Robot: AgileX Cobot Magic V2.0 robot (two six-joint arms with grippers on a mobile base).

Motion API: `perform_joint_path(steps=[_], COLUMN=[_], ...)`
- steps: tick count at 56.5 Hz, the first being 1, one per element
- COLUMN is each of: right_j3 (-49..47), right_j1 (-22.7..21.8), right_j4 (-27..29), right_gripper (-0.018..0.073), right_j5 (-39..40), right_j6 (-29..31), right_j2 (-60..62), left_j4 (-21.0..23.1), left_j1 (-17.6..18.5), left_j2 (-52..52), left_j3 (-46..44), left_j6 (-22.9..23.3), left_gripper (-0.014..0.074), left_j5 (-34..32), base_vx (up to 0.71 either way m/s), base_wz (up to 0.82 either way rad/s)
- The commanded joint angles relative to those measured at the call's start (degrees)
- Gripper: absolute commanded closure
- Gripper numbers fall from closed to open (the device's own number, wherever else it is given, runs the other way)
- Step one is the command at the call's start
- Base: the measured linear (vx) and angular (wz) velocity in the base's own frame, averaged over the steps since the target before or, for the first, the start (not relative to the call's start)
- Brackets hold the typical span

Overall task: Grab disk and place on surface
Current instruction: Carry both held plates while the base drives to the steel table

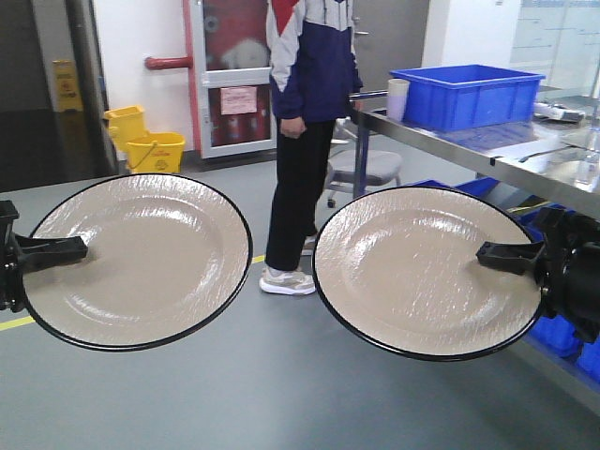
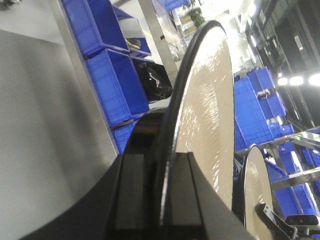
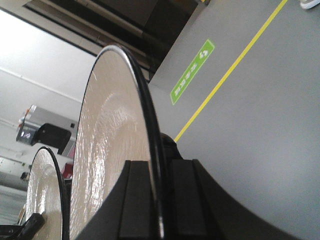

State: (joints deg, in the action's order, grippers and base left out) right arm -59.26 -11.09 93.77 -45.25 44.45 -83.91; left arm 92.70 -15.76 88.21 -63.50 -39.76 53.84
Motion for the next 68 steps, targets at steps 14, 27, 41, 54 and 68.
perform_joint_path(steps=[14, 27, 41, 54, 68], right_j3=[-2.1, -2.1, -2.1, -2.1, -2.1], right_j1=[-0.2, -0.2, -0.2, -0.2, -0.2], right_j4=[7.0, 7.0, 7.0, 7.0, 7.0], right_gripper=[0.0568, 0.0568, 0.0568, 0.0568, 0.0568], right_j5=[-2.8, -2.8, -2.8, -2.8, -2.8], right_j6=[-0.4, -0.4, -0.4, -0.4, -0.4], right_j2=[2.3, 2.3, 2.3, 2.3, 2.3], left_j4=[9.8, 9.8, 9.8, 9.8, 9.8], left_j1=[0.3, 0.3, 0.3, 0.3, 0.3], left_j2=[-2.9, -2.9, -2.9, -2.9, -2.9], left_j3=[-2.1, -2.1, -2.1, -2.1, -2.1], left_j6=[0.9, 0.9, 0.9, 0.9, 0.9], left_gripper=[0.0604, 0.0604, 0.0604, 0.0604, 0.0604], left_j5=[3.1, 3.1, 3.1, 3.0, 3.0], base_vx=[0.36, 0.40, 0.42, 0.42, 0.44], base_wz=[-0.25, -0.25, -0.17, -0.02, 0.04])
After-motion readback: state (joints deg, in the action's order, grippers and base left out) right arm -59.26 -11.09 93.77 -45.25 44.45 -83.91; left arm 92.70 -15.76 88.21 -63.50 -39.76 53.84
